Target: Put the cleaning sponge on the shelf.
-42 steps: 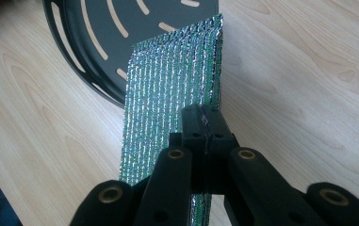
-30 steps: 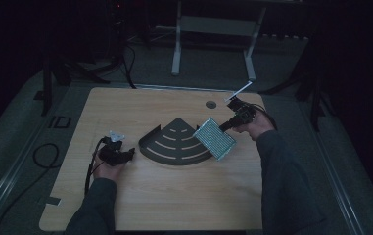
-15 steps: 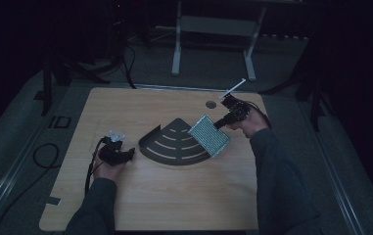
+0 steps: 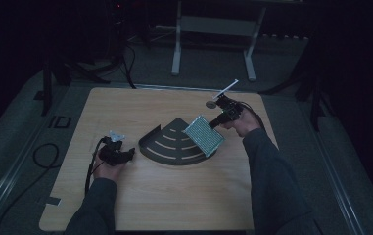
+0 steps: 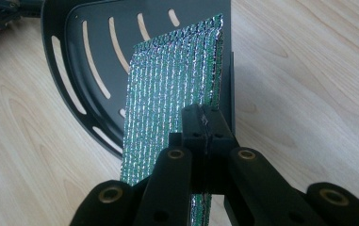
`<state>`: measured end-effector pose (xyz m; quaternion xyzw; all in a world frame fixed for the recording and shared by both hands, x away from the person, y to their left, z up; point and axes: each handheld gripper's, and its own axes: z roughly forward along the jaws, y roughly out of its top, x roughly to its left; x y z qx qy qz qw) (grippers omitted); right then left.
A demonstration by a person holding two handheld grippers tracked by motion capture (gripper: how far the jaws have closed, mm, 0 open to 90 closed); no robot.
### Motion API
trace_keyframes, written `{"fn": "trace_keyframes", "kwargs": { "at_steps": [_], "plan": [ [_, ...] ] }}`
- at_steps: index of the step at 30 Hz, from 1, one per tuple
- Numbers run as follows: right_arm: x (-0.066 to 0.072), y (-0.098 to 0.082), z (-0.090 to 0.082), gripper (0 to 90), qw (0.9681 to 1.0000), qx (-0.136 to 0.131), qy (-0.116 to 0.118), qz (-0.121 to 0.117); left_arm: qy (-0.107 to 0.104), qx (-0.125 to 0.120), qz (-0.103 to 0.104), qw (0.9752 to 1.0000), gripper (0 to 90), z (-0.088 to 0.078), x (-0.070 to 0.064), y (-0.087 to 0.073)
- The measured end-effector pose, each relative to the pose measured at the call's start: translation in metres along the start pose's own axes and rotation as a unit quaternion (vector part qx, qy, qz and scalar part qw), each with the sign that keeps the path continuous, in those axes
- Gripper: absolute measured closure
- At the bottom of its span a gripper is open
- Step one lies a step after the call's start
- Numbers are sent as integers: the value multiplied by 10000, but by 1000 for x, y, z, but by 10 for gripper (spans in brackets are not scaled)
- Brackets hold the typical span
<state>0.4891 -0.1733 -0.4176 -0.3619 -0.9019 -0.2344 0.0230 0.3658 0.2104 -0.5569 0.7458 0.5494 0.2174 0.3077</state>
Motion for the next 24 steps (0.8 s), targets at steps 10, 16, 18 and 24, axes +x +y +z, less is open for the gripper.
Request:
{"fn": "trace_keyframes", "kwargs": {
  "at_steps": [10, 16, 18, 24],
  "plan": [
    [1, 9, 5, 899, 10000, -23, -20, 20, -3, 1, 2, 10000, 402, 0, 0, 0],
    [0, 12, 11, 899, 10000, -42, -4, 69, -4, 0, 3, 10000, 402, 0, 0, 0],
    [0, 13, 12, 899, 10000, -27, 0, 82, -4, 0, 3, 10000, 402, 0, 0, 0],
    [0, 14, 16, 899, 9999, 9, -50, 93, -1, -1, 0, 10000, 402, 0, 0, 0]
  ]
}}
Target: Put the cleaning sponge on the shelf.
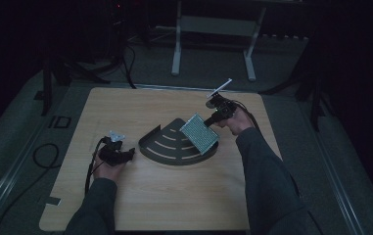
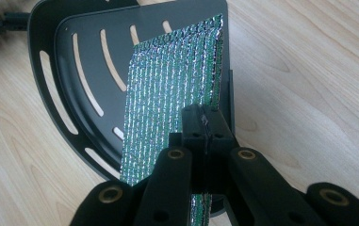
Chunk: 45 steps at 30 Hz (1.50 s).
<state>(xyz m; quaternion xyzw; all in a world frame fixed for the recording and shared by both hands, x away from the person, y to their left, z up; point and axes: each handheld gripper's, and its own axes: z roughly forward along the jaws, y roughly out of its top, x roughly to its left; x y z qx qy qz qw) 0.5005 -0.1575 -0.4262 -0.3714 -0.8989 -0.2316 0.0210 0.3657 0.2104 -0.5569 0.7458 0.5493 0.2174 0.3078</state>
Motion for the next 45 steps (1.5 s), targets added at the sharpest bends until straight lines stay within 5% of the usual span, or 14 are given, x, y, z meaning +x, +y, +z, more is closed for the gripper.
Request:
{"fn": "trace_keyframes", "kwargs": {
  "at_steps": [45],
  "plan": [
    [19, 5, 36, 897, 9961, 518, -538, -460, -4, -6, 3, 10000, 399, 0, 0, 0]
  ]
}}
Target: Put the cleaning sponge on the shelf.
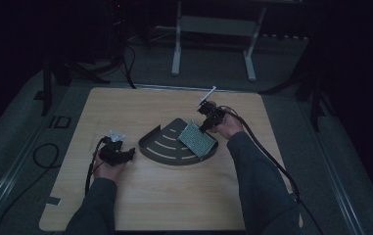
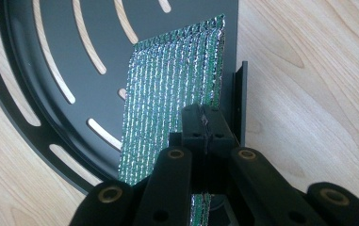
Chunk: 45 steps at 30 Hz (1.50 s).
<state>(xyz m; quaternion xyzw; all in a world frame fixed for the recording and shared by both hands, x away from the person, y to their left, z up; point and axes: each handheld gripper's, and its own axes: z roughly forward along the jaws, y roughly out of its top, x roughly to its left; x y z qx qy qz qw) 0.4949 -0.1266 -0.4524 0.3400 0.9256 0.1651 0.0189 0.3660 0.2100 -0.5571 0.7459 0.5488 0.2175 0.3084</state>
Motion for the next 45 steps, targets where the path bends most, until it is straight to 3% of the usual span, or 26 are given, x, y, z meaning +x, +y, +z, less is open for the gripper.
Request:
{"fn": "trace_keyframes", "kwargs": {
  "at_steps": [19, 45],
  "plan": [
    [-3, -2, 3, 895, 9996, 149, -208, -70, -6, 1, 0, 10000, 395, 0, 0, 0],
    [-7, -6, 1, 876, 9998, 57, -212, 25, -2, -4, -6, 10000, 392, 0, 0, 0]
  ]
}}
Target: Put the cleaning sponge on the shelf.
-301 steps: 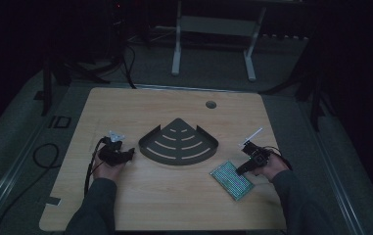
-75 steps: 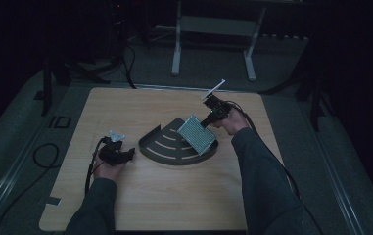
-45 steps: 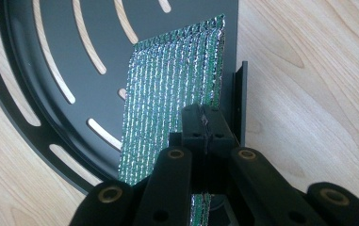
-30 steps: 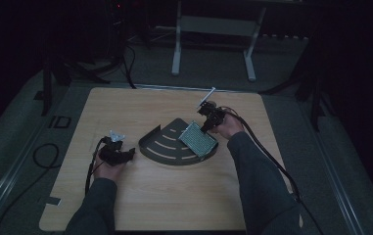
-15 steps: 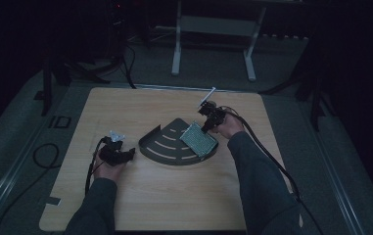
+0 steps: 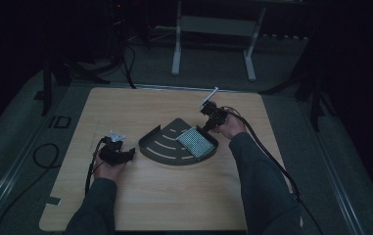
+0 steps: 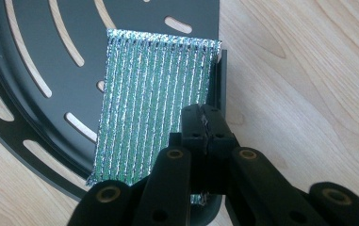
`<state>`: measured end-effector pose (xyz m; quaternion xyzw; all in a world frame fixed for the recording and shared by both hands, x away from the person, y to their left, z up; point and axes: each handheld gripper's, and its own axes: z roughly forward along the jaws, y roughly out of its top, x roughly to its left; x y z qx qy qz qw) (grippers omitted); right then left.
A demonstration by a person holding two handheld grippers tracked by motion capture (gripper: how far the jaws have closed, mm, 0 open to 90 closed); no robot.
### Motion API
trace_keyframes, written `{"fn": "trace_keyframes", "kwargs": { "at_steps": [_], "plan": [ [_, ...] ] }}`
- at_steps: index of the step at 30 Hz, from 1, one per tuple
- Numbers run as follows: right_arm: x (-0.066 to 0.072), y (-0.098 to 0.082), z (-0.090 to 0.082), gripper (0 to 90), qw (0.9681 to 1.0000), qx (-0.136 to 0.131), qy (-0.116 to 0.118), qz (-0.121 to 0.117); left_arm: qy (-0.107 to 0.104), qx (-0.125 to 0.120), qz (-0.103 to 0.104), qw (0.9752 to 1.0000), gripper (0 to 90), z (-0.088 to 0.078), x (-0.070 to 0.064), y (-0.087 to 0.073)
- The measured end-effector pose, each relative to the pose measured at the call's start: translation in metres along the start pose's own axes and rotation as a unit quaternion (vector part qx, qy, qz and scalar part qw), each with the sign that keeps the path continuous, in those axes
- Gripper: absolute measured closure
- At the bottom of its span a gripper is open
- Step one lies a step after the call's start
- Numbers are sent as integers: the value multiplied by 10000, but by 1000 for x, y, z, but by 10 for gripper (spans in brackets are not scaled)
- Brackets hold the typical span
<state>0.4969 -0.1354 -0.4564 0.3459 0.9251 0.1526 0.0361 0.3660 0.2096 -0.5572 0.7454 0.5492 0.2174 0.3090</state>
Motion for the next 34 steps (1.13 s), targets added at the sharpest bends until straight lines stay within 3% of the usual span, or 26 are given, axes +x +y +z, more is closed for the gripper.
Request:
{"fn": "trace_keyframes", "kwargs": {
  "at_steps": [5, 8, 13, 20, 23, 31, 34],
  "plan": [
    [-2, -7, -3, 806, 9999, -132, -14, 64, 3, -3, 3, 10000, 391, 0, 0, 0],
    [-6, -17, -8, 730, 9991, -378, 76, 200, 7, -3, 3, 10000, 385, 0, 0, 0],
    [-9, -25, -10, 642, 9984, -480, 107, 264, 9, -6, -2, 10000, 384, 0, -1, 0],
    [-4, -36, -11, 532, 9973, -726, -32, 78, 4, -12, 4, 10000, 376, 1, -1, 0],
    [-1, -39, -10, 470, 9969, -753, -240, -40, 5, -13, 4, 10000, 374, 1, -1, 0],
    [-1, -49, -11, 405, 9950, -941, -317, 131, 5, -14, 3, 10000, 371, 1, -1, 0],
    [2, -56, -11, 347, 9936, -963, -582, 106, -2, -21, 10, 10000, 369, 1, -1, 0]
  ]
}}
